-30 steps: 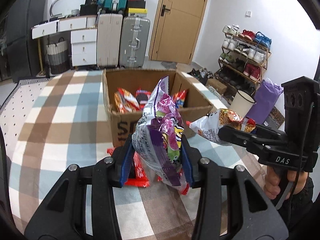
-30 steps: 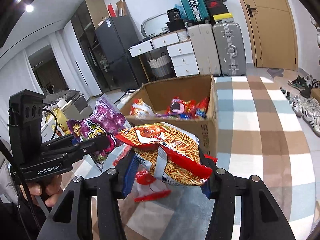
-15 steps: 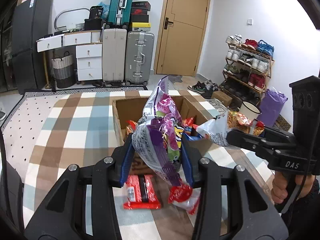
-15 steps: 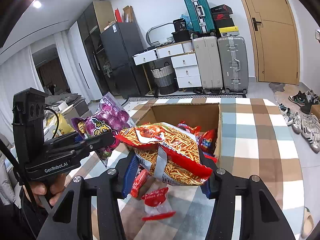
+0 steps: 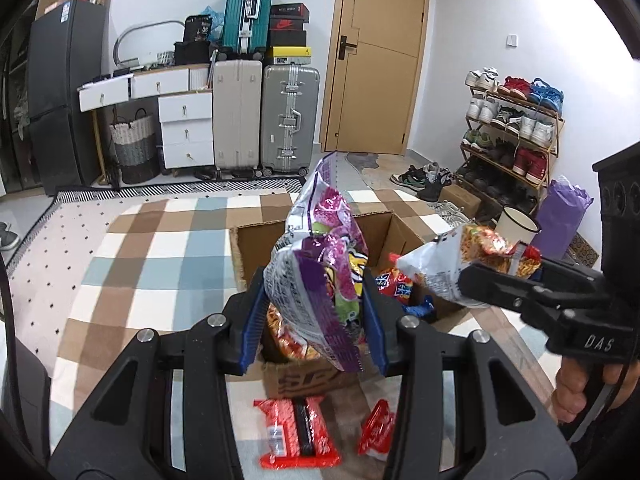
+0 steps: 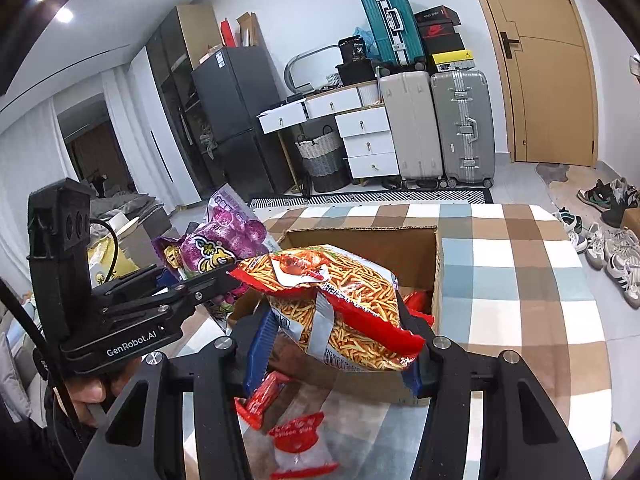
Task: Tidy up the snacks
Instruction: 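Carry both bags over the box and open both grippers to drop them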
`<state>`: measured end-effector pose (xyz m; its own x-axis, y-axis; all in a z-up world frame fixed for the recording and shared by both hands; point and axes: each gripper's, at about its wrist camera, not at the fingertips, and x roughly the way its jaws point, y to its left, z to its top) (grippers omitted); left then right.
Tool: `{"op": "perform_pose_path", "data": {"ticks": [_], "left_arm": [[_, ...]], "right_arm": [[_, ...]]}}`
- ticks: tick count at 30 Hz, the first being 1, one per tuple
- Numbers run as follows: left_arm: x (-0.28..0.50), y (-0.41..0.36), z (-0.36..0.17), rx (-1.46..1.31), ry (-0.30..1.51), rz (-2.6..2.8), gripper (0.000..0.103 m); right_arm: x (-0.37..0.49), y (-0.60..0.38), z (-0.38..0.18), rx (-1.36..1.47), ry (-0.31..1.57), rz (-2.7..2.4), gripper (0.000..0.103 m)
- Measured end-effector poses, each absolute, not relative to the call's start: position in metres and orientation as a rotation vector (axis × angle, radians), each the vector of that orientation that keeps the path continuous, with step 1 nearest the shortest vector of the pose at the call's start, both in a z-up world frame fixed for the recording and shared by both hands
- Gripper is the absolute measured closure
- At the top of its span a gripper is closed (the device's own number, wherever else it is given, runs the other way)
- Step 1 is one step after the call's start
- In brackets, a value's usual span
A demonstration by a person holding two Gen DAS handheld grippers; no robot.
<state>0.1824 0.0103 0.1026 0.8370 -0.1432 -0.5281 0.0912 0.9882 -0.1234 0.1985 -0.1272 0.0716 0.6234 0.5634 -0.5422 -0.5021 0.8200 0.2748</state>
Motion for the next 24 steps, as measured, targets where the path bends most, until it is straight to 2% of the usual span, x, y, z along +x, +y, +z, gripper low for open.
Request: {"op": "perform_pose_path", "data": {"ticks": [10,24], "left_arm": [[0.245,0.004,0.068,-0.058,0.615,-0.122,0.063],[0.284,0.006,0.027,-0.032,0.674,-0.103,0.062]], "right_arm": [[0.246,-0.112,0.052,0.087,0.697,0.6,0.05],[0.285,-0.099,0.028,0.084,0.765,0.588,0.048]]}}
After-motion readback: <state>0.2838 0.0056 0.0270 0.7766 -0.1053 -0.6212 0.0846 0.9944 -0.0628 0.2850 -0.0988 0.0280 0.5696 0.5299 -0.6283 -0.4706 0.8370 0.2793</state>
